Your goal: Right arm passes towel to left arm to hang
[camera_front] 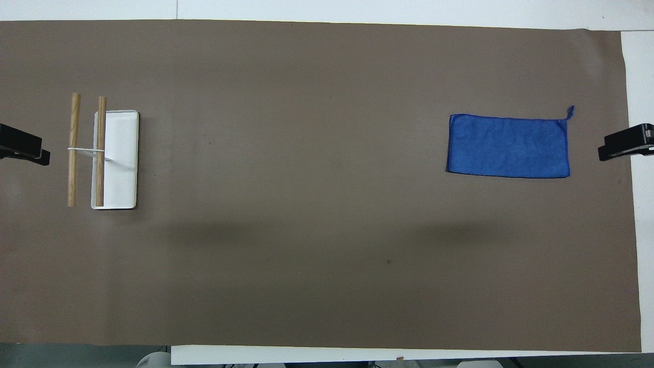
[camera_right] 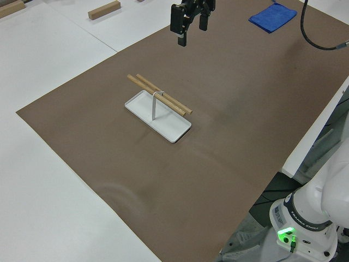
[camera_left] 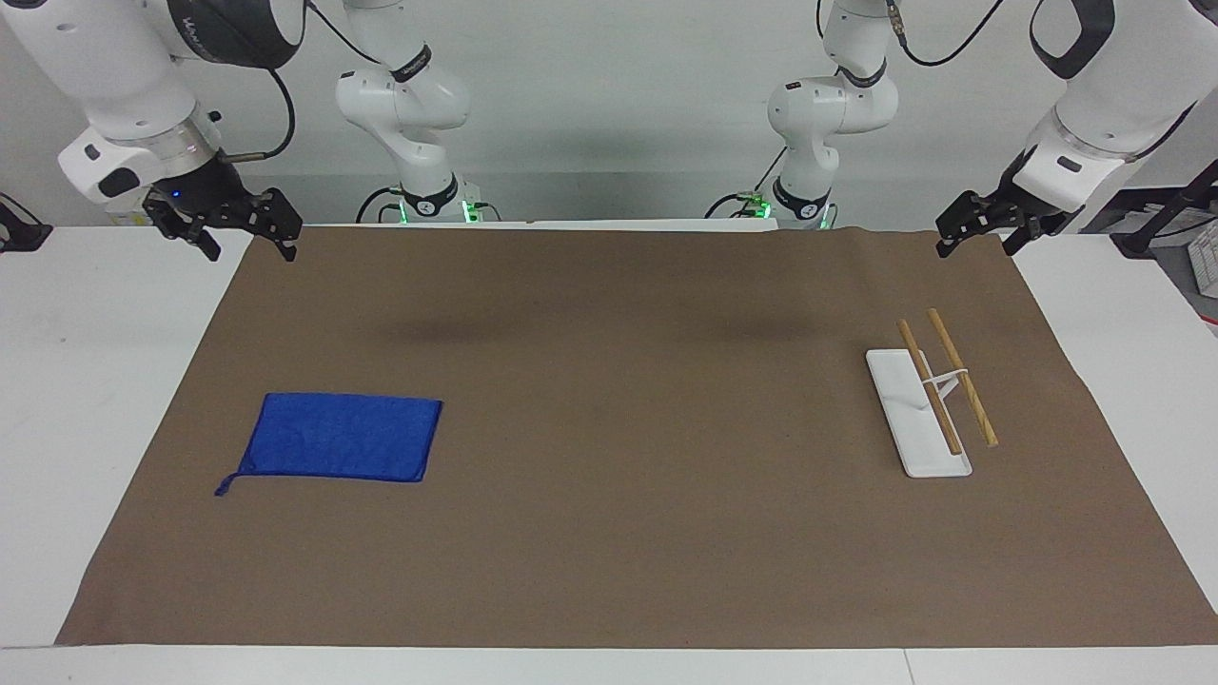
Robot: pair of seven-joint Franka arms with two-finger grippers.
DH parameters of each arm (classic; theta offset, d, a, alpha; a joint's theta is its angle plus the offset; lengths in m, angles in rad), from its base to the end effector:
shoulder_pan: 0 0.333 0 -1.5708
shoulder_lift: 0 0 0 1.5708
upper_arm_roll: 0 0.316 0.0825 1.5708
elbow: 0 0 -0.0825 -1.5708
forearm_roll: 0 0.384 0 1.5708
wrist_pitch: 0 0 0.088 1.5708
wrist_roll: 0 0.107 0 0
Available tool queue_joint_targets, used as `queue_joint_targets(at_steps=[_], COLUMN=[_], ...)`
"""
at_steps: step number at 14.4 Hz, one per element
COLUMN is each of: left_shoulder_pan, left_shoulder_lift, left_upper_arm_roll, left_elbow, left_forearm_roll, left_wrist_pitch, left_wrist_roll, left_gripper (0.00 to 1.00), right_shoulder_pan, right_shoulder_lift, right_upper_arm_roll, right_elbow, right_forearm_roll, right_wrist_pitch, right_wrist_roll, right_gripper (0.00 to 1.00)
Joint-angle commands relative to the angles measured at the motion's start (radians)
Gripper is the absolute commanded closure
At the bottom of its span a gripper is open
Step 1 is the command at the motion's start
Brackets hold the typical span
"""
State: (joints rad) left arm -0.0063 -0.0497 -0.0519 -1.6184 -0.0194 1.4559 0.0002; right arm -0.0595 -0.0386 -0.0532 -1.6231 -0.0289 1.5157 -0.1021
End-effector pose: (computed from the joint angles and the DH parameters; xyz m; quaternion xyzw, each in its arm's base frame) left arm 0.5249 -0.0335 0.6198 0.9979 -0.0296 -0.0566 0.0068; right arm 0.5320 -0.0640 0.6164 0.9993 -0.0055 -0.0357 0.0097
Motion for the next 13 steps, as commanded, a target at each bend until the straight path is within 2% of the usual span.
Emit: queue_joint_targets(at_steps=[1, 6, 7, 10, 13], left_shoulder_pan=[0.005, 0.005, 0.005, 0.005, 0.005], left_shoulder_lift=[-0.021, -0.021, -0.021, -0.021, -0.021], left_upper_arm_roll=[-0.002, -0.002, -0.002, -0.002, -0.002], left_elbow=[-0.023, -0.024, -0.024, -0.024, -0.023], left_forearm_roll=[0.012, 0.012, 0.012, 0.012, 0.012], left_wrist_pitch=[0.009, 0.009, 0.009, 0.009, 0.009], left_wrist_roll=[0.006, 0.006, 0.006, 0.006, 0.006], left_gripper=[0.0, 0.0, 0.0, 0.0, 0.0], right_shoulder_pan=[-0.006, -0.009, -0.016, -0.016, -0.016], right_shoulder_lift=[-0.004, 0.0, 0.011, 0.013, 0.038], right_upper_arm_roll=[0.001, -0.004, -0.013, -0.02, -0.017], right_elbow=[-0.006, -0.009, -0.042, -0.235, -0.365], right_forearm_roll=[0.003, 0.001, 0.003, 0.003, 0.01], right_wrist_pitch=[-0.008, 0.009, 0.059, 0.309, 0.528], right_wrist_roll=[0.019, -0.002, -0.028, -0.054, -0.051], right_gripper=[0.0, 0.0, 0.0, 0.0, 0.0])
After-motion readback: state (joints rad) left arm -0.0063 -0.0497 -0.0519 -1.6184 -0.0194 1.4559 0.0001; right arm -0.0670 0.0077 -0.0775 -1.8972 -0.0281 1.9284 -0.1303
